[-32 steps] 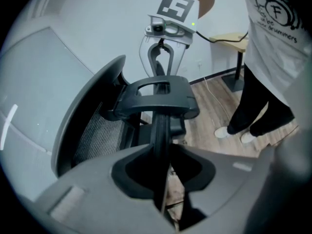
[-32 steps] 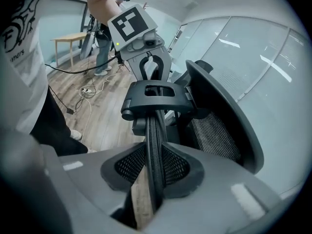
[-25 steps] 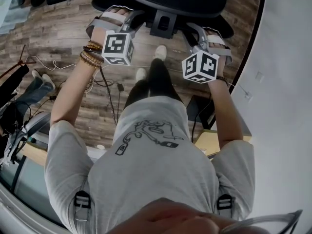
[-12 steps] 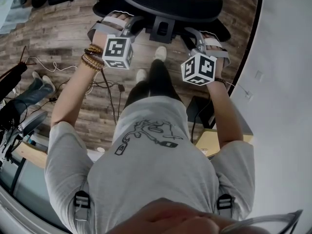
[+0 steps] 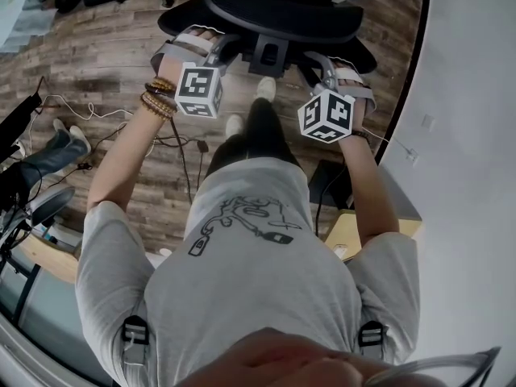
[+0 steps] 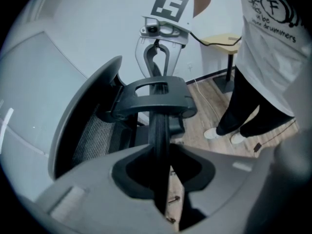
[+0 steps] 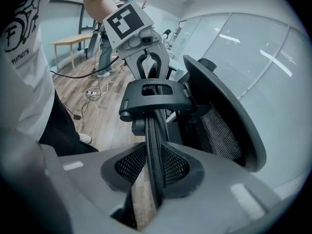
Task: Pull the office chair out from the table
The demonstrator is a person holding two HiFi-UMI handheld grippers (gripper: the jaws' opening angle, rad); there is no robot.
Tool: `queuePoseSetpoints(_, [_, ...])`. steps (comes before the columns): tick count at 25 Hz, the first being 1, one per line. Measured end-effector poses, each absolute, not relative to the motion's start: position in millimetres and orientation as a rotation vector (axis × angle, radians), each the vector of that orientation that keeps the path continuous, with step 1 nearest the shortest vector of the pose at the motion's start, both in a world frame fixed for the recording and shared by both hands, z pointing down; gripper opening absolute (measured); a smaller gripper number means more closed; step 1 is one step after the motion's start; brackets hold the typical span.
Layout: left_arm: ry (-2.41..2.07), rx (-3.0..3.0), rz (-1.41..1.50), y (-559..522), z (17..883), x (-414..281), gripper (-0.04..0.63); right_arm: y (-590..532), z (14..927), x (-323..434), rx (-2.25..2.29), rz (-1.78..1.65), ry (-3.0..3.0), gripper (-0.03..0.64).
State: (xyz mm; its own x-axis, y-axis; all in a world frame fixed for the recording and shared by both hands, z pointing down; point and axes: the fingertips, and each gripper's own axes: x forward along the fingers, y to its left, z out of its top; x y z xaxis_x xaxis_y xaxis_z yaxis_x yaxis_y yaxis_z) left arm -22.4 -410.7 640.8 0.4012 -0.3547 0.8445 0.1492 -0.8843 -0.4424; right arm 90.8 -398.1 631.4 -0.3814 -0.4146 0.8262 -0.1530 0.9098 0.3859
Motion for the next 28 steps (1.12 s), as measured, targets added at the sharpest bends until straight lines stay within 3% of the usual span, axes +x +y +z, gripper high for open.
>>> queuePoseSetpoints(28, [0.237,-2.243,-1.511,-293,636,-41,0.1,-281,625,73,0.444,-0.298,-1.938,0.106])
